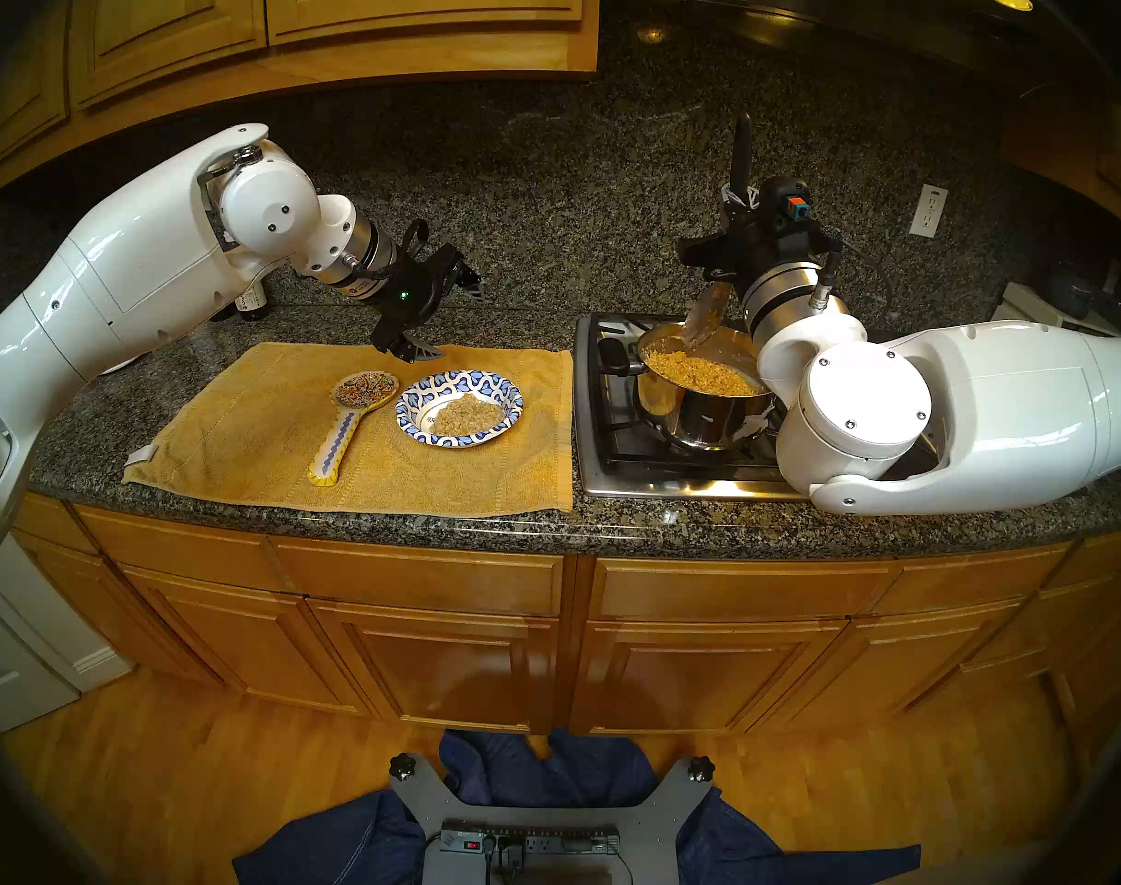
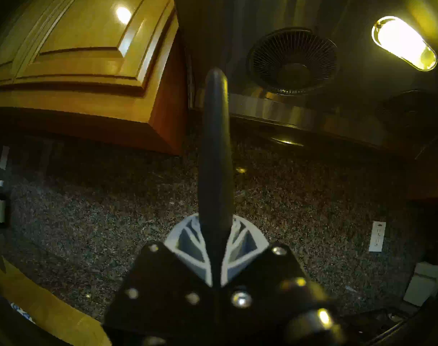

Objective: Scoop oatmeal into bowl

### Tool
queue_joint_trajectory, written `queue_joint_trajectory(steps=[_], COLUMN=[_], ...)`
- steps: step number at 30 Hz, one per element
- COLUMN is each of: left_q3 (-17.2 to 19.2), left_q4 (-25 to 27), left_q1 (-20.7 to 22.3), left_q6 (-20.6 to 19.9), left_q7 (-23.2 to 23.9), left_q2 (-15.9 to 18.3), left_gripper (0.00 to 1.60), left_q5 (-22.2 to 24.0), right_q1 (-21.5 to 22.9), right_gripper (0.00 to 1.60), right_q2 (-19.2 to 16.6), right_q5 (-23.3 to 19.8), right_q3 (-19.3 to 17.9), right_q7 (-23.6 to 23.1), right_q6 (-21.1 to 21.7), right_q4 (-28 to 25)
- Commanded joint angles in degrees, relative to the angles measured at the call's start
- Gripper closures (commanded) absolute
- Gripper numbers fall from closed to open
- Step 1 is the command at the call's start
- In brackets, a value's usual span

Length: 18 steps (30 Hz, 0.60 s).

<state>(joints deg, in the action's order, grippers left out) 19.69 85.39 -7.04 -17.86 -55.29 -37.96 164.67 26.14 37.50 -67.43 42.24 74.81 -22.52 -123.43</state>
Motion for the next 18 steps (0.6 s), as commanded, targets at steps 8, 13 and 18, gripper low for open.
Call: queue_joint_trajectory(steps=[8,13,18], left_q3=[2.4,2.4,2.4], left_q4=[2.4,2.8,3.0], left_q1=[0.6,0.4,0.3], left_q6=[3.7,4.2,4.5], left_q7=[4.8,5.2,5.5], left_q2=[2.6,2.8,2.9], left_gripper=[0.0,0.0,0.0], left_q5=[-2.1,-2.4,-2.6], right_q1=[1.6,1.6,1.4], right_gripper=[1.6,1.6,1.6], right_q2=[-0.5,-0.3,-1.5], right_q5=[0.2,0.1,0.5], right_q3=[-1.5,-1.5,-0.5], right_q7=[0.4,0.5,0.3], right_q6=[-1.1,-1.3,-1.8], right_q4=[0.8,1.0,1.3])
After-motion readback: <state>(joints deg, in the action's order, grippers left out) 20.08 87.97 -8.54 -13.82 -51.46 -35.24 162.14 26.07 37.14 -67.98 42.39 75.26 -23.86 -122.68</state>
